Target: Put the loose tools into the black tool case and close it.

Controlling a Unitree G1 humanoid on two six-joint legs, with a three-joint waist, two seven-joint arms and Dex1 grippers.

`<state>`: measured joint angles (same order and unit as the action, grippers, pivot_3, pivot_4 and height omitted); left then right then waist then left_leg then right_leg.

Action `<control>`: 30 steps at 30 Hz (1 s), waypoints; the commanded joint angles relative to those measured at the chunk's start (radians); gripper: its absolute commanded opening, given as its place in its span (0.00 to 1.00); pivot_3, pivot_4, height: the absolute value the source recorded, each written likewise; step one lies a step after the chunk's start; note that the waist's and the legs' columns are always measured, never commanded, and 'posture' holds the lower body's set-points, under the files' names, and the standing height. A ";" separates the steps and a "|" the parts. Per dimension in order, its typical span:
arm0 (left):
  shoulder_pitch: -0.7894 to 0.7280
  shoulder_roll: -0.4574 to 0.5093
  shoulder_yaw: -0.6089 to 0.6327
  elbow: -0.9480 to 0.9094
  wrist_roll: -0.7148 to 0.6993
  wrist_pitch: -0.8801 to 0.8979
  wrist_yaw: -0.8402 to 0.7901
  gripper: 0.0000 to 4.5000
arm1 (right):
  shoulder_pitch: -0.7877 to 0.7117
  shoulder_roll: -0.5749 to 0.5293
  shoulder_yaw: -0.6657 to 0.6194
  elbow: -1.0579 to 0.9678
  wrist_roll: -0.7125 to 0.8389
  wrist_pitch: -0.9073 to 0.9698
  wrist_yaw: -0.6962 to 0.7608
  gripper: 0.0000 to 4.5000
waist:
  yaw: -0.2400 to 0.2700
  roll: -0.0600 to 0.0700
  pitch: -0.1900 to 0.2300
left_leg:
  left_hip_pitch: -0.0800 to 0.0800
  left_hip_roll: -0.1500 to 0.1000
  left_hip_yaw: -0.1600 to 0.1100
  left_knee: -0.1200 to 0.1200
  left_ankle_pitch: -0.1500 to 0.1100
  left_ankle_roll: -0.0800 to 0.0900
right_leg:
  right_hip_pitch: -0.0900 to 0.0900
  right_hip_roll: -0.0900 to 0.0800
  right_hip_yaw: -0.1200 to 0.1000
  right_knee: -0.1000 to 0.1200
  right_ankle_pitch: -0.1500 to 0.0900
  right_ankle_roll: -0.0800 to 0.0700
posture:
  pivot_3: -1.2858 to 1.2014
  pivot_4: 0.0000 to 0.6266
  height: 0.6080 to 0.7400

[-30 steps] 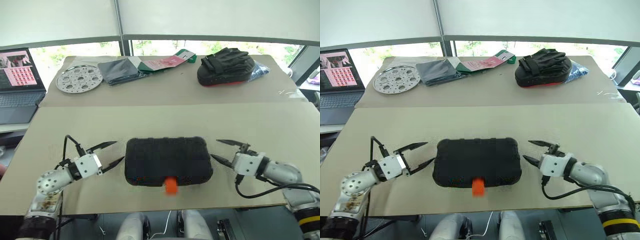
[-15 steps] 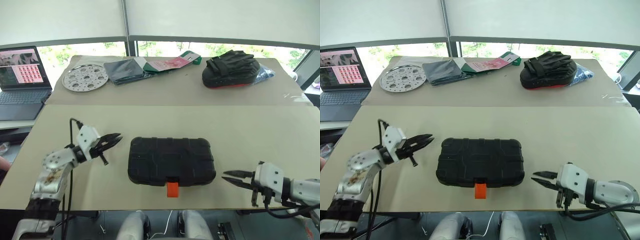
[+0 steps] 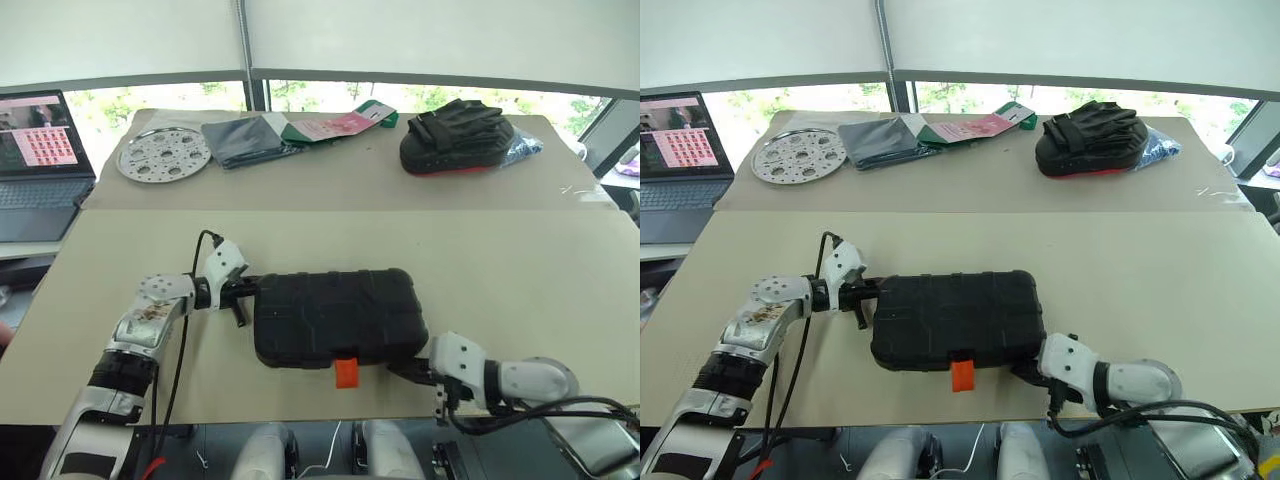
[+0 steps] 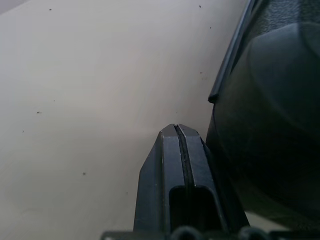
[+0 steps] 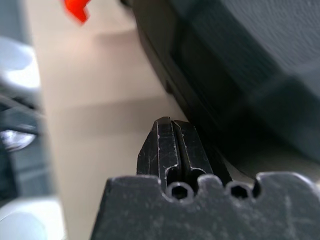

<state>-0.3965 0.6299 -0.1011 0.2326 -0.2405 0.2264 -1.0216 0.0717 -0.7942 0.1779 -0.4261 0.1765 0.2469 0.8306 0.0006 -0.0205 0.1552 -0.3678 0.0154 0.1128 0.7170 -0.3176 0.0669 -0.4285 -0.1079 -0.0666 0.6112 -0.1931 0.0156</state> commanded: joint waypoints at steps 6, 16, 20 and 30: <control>0.129 -0.003 0.127 -0.143 -0.068 0.082 0.082 0.00 | -0.264 0.118 0.016 0.234 -0.103 -0.054 -0.049 0.01 | -0.006 0.000 0.000 | 0.000 0.000 0.000 0.000 0.000 -0.001 | -0.001 -0.001 0.000 0.001 0.000 0.000 | 0.52 0.24 1.00; 0.018 -0.003 0.274 -0.174 -0.238 0.106 0.032 0.00 | -0.326 0.080 -0.063 0.329 -0.042 -0.088 0.060 0.01 | 0.002 0.000 0.000 | -0.001 0.000 0.000 0.000 0.001 -0.001 | -0.002 -0.001 -0.002 0.001 0.000 0.000 | 0.52 0.24 1.00; -0.068 0.007 0.196 -0.222 -0.253 0.171 -0.024 0.00 | -0.224 0.023 -0.118 0.217 0.040 -0.013 0.121 0.01 | 0.014 0.001 0.001 | -0.002 -0.001 0.000 0.001 0.001 -0.001 | -0.001 -0.002 -0.002 0.001 0.000 0.000 | 0.52 0.24 1.00; -0.164 -0.080 -0.067 -0.204 -0.101 0.148 -0.052 0.00 | -0.149 -0.016 -0.078 -0.031 0.142 0.210 0.163 0.01 | 0.003 0.001 0.001 | 0.000 -0.001 -0.001 0.000 0.001 -0.001 | 0.002 0.001 -0.001 -0.001 0.000 0.001 | 0.52 0.24 1.00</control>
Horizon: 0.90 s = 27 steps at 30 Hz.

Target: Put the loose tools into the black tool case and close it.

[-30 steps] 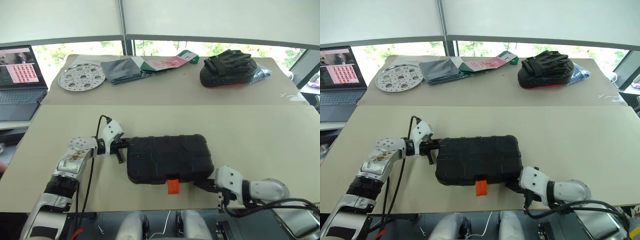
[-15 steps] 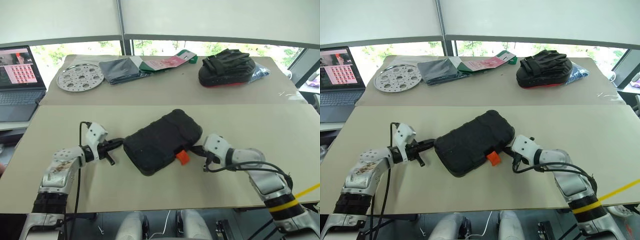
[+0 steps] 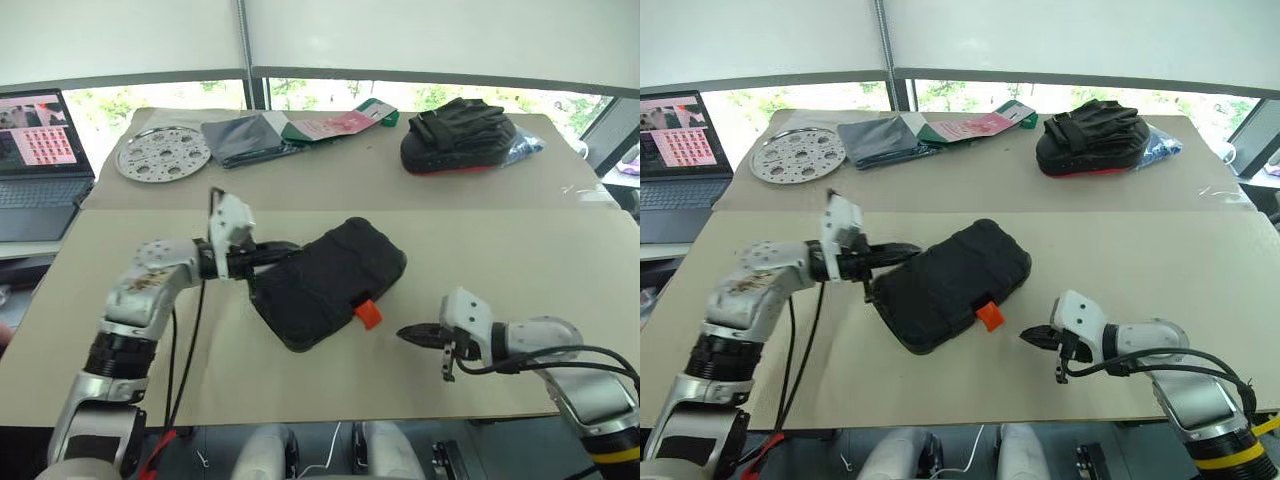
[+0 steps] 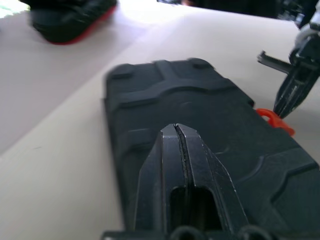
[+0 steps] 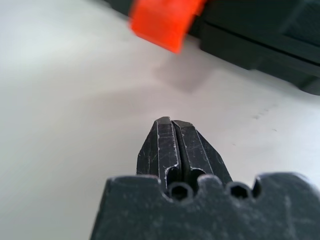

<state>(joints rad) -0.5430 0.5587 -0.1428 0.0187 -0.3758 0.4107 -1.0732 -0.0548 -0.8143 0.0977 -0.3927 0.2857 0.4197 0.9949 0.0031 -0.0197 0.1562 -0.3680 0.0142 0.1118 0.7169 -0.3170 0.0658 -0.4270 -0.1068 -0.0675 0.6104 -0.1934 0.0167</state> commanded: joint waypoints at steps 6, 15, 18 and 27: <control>-0.014 -0.039 -0.063 0.042 0.082 -0.035 0.018 0.00 | -0.094 0.029 0.026 -0.077 0.048 0.085 -0.002 0.01 | 0.008 0.000 0.000 | 0.000 0.000 -0.001 0.001 0.000 0.000 | 0.000 0.000 0.000 0.000 0.000 0.000 | 0.52 0.24 1.00; 0.030 -0.041 -0.065 0.004 0.087 -0.012 0.037 0.00 | -0.156 0.075 0.074 -0.026 0.005 0.048 -0.023 0.01 | 0.005 0.000 0.000 | 0.000 0.000 -0.001 0.000 0.000 0.001 | 0.000 0.000 0.001 0.000 0.000 0.000 | 0.52 0.24 1.00; 0.037 -0.036 -0.063 0.001 0.089 -0.005 0.040 0.00 | -0.173 0.090 0.086 -0.011 -0.005 0.038 -0.021 0.01 | 0.005 0.000 0.000 | 0.000 0.000 -0.001 0.000 0.000 0.001 | 0.000 0.000 0.000 0.001 0.000 0.000 | 0.52 0.24 1.00; 0.048 -0.031 -0.068 -0.005 0.093 0.001 0.038 0.00 | -0.121 -0.009 -0.033 -0.113 0.155 0.119 0.088 0.01 | 0.006 0.001 0.000 | 0.001 0.000 -0.001 0.000 0.000 0.001 | 0.000 0.000 0.000 0.000 0.000 0.000 | 0.52 0.24 1.00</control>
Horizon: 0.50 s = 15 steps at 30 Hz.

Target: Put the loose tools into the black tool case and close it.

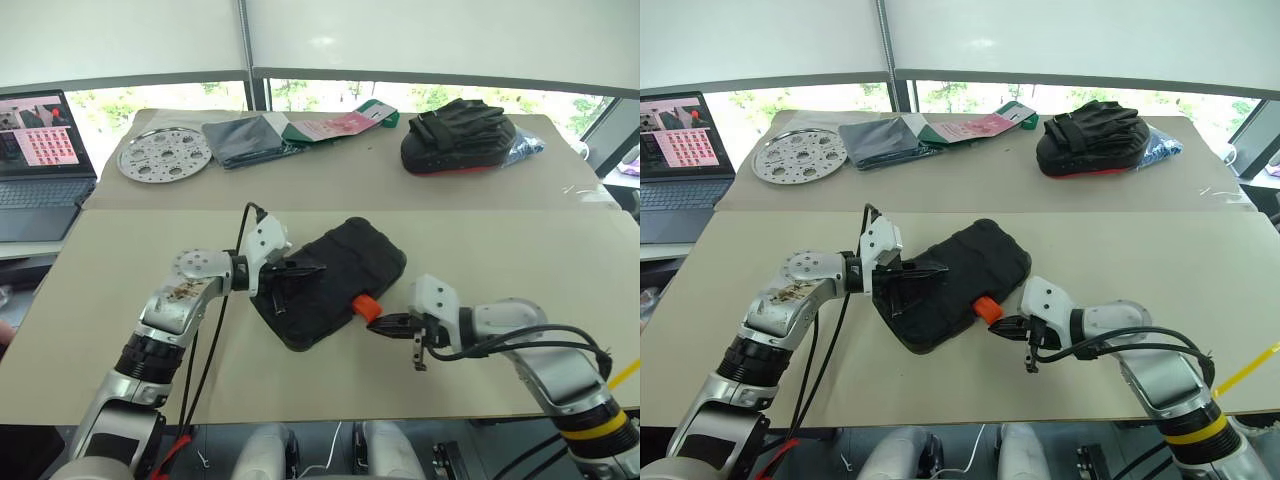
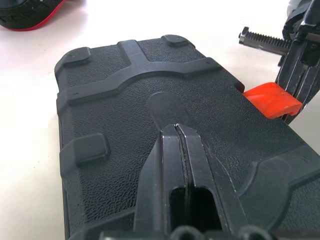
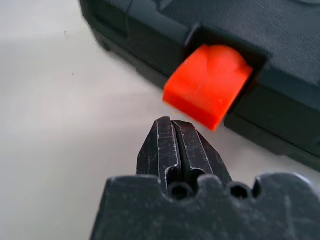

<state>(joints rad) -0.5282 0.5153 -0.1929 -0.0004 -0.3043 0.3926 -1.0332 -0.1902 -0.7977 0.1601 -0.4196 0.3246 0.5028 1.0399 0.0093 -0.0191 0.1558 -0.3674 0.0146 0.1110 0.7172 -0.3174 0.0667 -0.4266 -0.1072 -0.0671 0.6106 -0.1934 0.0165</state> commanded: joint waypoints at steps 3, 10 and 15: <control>0.036 0.012 -0.022 0.018 0.023 0.018 -0.004 0.00 | 0.015 -0.027 -0.133 -0.094 0.151 0.047 0.030 0.01 | -0.002 0.000 0.000 | 0.001 0.000 0.000 0.000 0.000 0.000 | 0.000 0.000 0.000 0.000 0.000 0.000 | 0.52 0.24 1.00; 0.034 0.008 -0.029 0.025 0.025 0.018 -0.007 0.00 | -0.014 0.006 -0.090 -0.039 0.089 0.002 -0.020 0.01 | 0.000 0.001 0.000 | 0.002 0.000 0.000 0.000 0.000 0.001 | 0.001 0.000 0.000 0.000 0.000 0.000 | 0.52 0.24 1.00; 0.038 0.013 -0.027 0.020 0.025 0.020 -0.008 0.00 | -0.028 0.023 -0.035 -0.010 0.040 -0.030 -0.022 0.01 | -0.001 0.001 -0.001 | 0.002 0.000 0.000 0.000 0.000 0.001 | 0.001 0.000 0.000 0.000 0.000 0.000 | 0.52 0.24 1.00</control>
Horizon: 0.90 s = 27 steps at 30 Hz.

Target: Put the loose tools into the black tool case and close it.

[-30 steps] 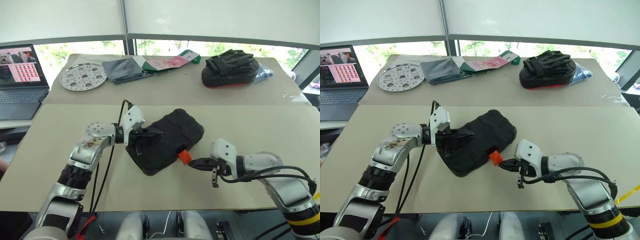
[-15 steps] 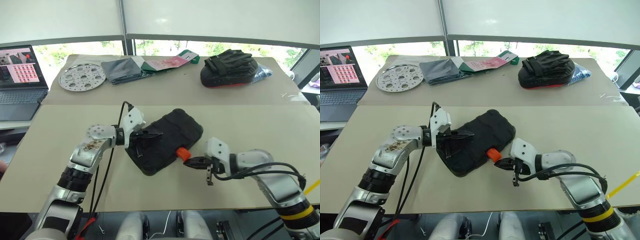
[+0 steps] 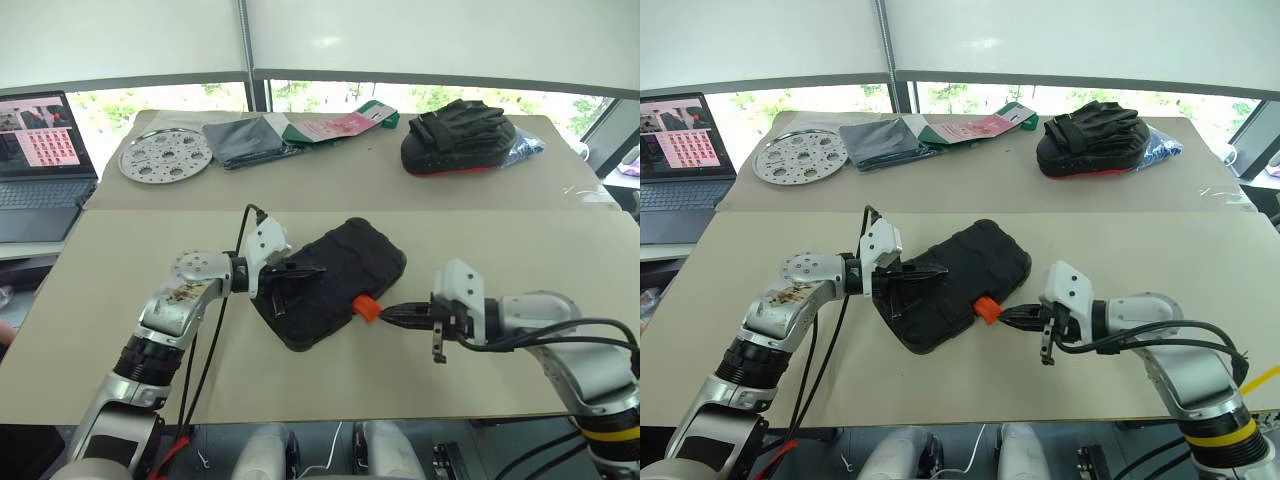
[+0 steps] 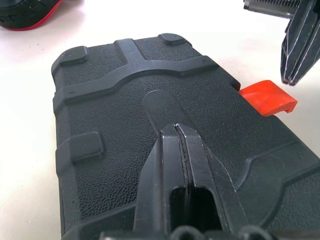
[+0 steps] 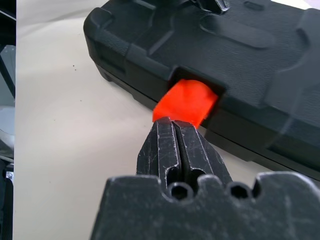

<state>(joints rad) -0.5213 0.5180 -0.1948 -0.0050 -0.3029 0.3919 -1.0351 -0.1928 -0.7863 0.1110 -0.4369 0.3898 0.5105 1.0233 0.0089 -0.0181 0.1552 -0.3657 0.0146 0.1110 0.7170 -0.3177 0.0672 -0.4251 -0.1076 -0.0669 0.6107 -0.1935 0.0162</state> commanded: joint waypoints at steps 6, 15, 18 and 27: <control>0.034 0.014 -0.020 0.022 0.024 0.021 -0.004 0.00 | -0.044 0.037 0.042 0.051 -0.059 -0.081 -0.008 0.01 | -0.004 0.000 0.000 | 0.000 0.000 0.000 0.000 0.000 0.000 | 0.000 0.000 0.000 0.000 0.000 0.000 | 0.52 0.24 1.00; 0.036 0.016 -0.016 0.028 0.028 0.014 -0.001 0.00 | -0.050 0.062 0.040 0.075 -0.074 -0.104 -0.016 0.01 | -0.008 0.000 0.000 | 0.001 0.000 0.000 0.000 0.000 0.000 | 0.000 0.000 0.000 0.001 0.000 0.000 | 0.52 0.24 1.00; 0.037 0.016 -0.021 0.026 0.032 0.010 -0.002 0.00 | -0.043 0.058 0.031 0.052 -0.051 -0.088 0.004 0.01 | -0.008 0.000 0.000 | 0.001 0.000 0.000 0.000 0.000 0.000 | 0.000 0.000 0.000 0.001 0.000 0.000 | 0.52 0.24 1.00; 0.046 0.013 -0.025 0.038 0.036 -0.004 -0.003 0.00 | -0.032 0.017 -0.033 -0.006 0.043 -0.018 0.022 0.01 | -0.007 0.001 0.000 | 0.002 0.000 0.000 0.000 0.000 0.000 | 0.001 0.000 0.000 0.001 0.000 0.000 | 0.52 0.24 1.00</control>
<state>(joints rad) -0.5102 0.5239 -0.1913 -0.0042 -0.2984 0.3744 -1.0346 -0.2046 -0.7770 0.1051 -0.4301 0.4154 0.4889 1.0590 0.0020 -0.0176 0.1549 -0.3640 0.0149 0.1110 0.7165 -0.3176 0.0670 -0.4245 -0.1079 -0.0664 0.6113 -0.1936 0.0159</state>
